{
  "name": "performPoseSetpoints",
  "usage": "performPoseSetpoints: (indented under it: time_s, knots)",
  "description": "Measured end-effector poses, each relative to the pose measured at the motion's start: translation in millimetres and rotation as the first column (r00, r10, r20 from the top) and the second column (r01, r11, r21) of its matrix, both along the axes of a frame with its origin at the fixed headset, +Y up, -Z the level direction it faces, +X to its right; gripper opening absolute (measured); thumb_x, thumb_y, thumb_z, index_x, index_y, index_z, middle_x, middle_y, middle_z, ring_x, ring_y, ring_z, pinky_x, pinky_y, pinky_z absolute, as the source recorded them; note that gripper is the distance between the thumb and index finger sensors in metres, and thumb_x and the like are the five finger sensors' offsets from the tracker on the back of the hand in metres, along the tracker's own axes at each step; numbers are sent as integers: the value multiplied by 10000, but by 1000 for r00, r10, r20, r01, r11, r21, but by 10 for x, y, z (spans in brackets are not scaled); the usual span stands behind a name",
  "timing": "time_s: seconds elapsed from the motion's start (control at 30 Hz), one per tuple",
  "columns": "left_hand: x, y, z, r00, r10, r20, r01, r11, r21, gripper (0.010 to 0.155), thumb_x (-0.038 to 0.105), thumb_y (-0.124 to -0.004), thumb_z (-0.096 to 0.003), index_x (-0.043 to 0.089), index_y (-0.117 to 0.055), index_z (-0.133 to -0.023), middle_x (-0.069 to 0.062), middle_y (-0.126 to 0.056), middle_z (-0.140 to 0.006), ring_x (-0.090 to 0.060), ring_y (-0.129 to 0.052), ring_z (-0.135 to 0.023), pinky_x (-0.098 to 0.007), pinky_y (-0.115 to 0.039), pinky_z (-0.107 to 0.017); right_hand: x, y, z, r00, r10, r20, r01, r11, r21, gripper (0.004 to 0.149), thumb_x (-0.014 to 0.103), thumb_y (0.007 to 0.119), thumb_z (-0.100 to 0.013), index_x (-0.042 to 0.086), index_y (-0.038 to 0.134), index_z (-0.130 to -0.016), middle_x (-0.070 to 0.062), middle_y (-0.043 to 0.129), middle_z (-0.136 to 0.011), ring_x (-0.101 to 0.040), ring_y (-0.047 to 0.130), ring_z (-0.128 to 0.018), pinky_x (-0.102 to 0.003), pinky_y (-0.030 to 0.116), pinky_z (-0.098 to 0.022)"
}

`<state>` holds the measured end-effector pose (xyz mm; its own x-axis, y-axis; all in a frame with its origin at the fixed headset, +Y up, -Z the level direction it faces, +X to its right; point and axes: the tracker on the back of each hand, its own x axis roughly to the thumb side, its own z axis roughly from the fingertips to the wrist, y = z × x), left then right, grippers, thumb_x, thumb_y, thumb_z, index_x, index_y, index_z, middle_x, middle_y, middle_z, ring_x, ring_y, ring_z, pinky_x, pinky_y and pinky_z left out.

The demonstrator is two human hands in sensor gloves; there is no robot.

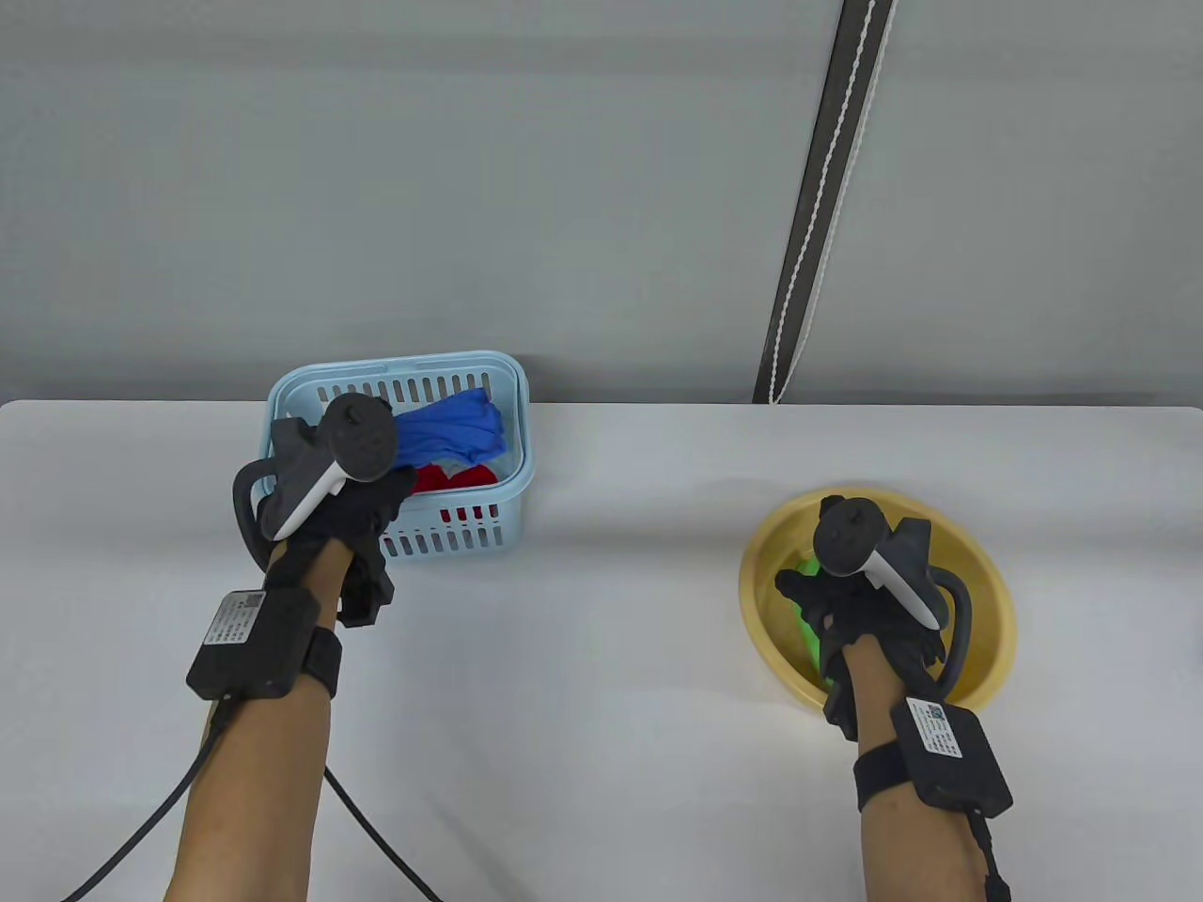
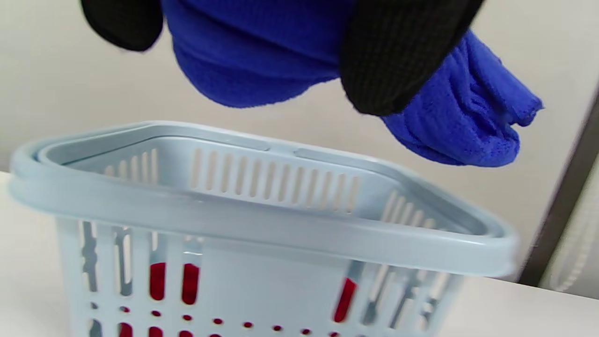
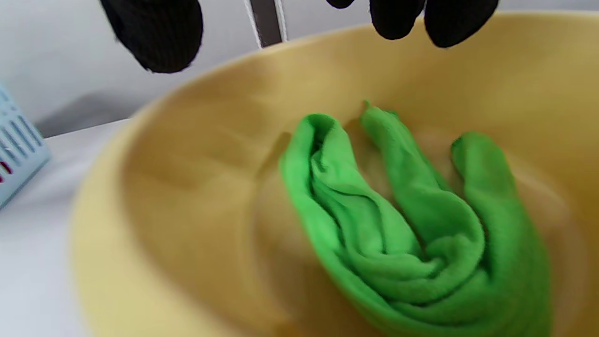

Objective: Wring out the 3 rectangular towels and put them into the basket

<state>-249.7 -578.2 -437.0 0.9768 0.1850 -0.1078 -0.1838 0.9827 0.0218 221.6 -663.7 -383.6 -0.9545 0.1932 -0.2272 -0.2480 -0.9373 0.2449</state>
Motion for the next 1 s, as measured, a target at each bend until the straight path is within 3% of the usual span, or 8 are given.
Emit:
performPoseSetpoints:
  time_s: [0.23,0.4,0.7,1.0]
  knots:
    - [-103,-160,-223,999,14,-45,-16,998,-57,884,522,-897,-471,249,-403,-1152,-132,-491,-1217,-465,-566,-1087,-692,-534,-767,112,-193,-174,999,-20,41,25,992,-126,954,523,795,-563,194,145,-1179,-301,282,-1211,-579,536,-1038,-715,574,-676]
    - [51,-142,-131,995,58,76,-53,996,-72,906,587,-820,-491,242,-328,-1168,-94,-381,-1262,-448,-424,-1149,-717,-458,-774,108,-374,-321,996,24,90,2,963,-271,978,538,791,-560,179,111,-1164,-313,335,-1201,-533,697,-952,-677,658,-631]
    - [490,34,427,949,47,313,-44,999,-17,946,662,-741,-507,285,-190,-1177,-74,-174,-1273,-467,-234,-1148,-744,-331,-764,60,-600,-425,992,46,117,2,925,-380,1020,555,792,-553,149,82,-1161,-324,397,-1184,-517,753,-909,-655,704,-597]
    - [901,-215,1158,879,41,475,-50,999,7,976,710,-688,-513,303,-88,-1166,-85,-64,-1249,-487,-93,-1110,-765,-207,-715,21,-722,-440,994,71,79,-24,875,-484,1007,513,809,-568,157,76,-1159,-308,415,-1171,-498,736,-917,-648,694,-616]
